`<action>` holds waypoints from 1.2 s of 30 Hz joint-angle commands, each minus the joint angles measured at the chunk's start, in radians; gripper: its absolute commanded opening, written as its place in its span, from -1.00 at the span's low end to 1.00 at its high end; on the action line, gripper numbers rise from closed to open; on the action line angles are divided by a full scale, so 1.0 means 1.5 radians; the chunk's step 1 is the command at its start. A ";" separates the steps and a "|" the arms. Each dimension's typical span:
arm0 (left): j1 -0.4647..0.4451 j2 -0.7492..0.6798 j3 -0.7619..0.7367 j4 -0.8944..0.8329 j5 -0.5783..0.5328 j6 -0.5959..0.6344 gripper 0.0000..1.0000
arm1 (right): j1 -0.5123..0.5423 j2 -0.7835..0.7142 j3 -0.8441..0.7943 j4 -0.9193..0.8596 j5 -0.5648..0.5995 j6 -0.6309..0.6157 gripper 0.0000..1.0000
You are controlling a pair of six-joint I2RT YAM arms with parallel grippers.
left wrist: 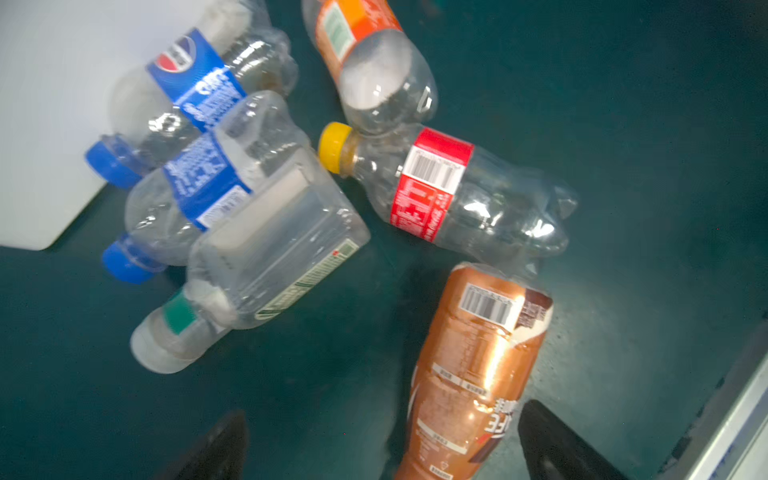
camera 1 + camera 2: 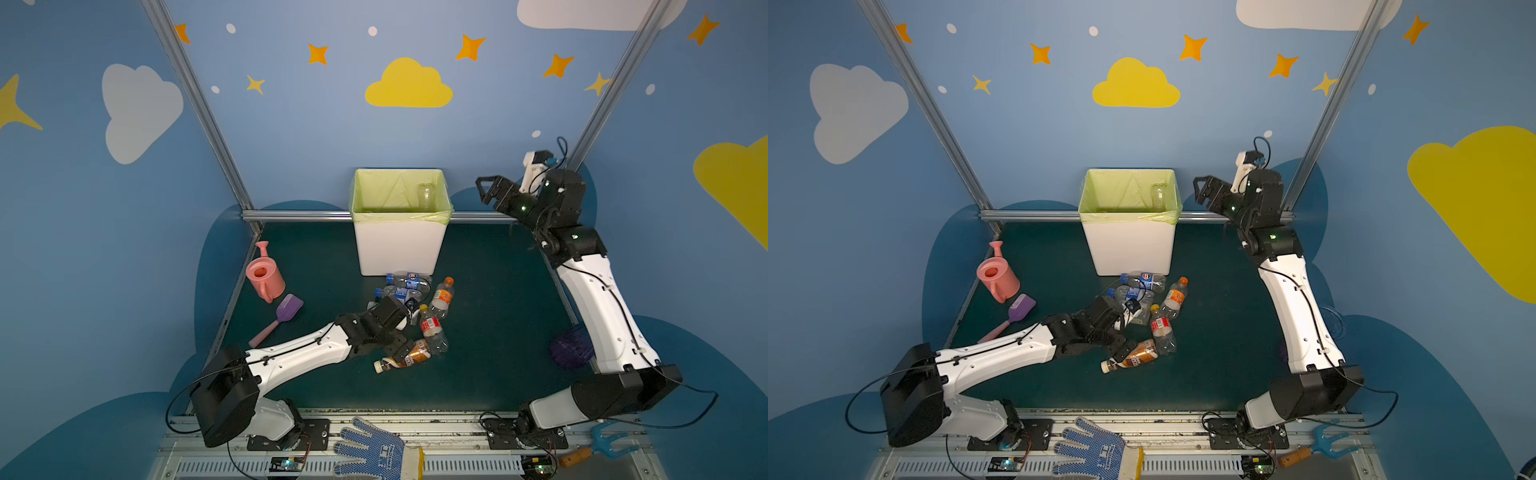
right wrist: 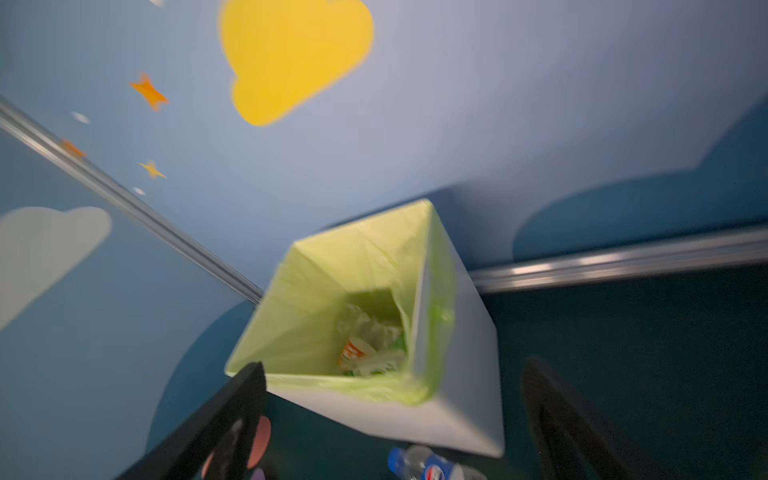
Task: Throw the plastic bottles in the bin
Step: 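Grasp the brown coffee bottle with the left gripper while the right arm returns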
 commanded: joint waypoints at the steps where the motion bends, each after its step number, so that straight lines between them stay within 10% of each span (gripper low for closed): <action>1: -0.015 0.029 0.029 -0.057 0.030 0.037 1.00 | -0.029 -0.061 -0.116 0.018 0.011 0.021 0.91; 18: -0.053 0.243 0.183 -0.171 0.032 0.069 0.81 | -0.130 -0.249 -0.554 0.029 -0.007 0.090 0.90; 36: -0.057 0.294 0.218 -0.206 0.023 0.074 -0.03 | -0.150 -0.233 -0.602 0.041 -0.028 0.132 0.90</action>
